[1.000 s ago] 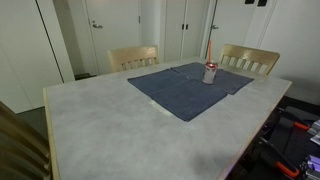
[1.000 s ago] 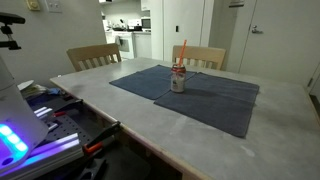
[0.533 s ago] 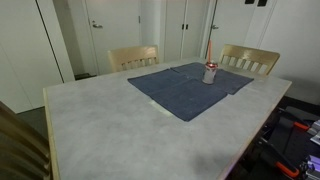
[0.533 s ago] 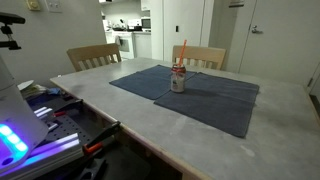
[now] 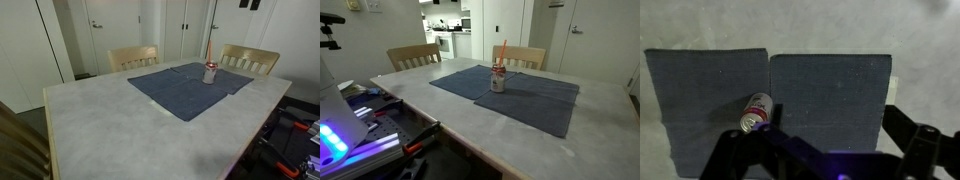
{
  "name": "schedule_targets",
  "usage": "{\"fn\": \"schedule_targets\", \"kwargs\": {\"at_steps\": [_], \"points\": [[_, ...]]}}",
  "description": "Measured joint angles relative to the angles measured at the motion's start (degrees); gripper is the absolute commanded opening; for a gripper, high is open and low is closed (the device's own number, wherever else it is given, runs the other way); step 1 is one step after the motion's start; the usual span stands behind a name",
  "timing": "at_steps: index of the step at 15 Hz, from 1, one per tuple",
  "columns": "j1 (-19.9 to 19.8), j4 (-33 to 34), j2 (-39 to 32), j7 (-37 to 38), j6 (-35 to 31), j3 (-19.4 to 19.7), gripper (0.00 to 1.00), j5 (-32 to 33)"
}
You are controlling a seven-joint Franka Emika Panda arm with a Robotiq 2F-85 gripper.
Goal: Remove the straw from the can and put it on the table
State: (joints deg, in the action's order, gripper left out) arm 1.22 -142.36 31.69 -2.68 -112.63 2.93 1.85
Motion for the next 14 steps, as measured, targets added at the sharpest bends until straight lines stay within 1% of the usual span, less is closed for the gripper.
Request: {"fn": "schedule_targets", "kwargs": {"at_steps": [4, 7, 11, 14], "points": [[0.00, 2.94, -6.27, -6.97, -2.18, 3.52, 1.00, -0.06], [0.00, 6.07, -11.08, -11.63, -2.28, 5.03, 1.00, -0.07], [-0.14, 11.01, -16.77, -17.45, -1.94, 6.32, 1.00, -0.14], [0.25, 14.03, -18.41, -20.32, 1.24, 5.93, 1.00, -1.02]]}}
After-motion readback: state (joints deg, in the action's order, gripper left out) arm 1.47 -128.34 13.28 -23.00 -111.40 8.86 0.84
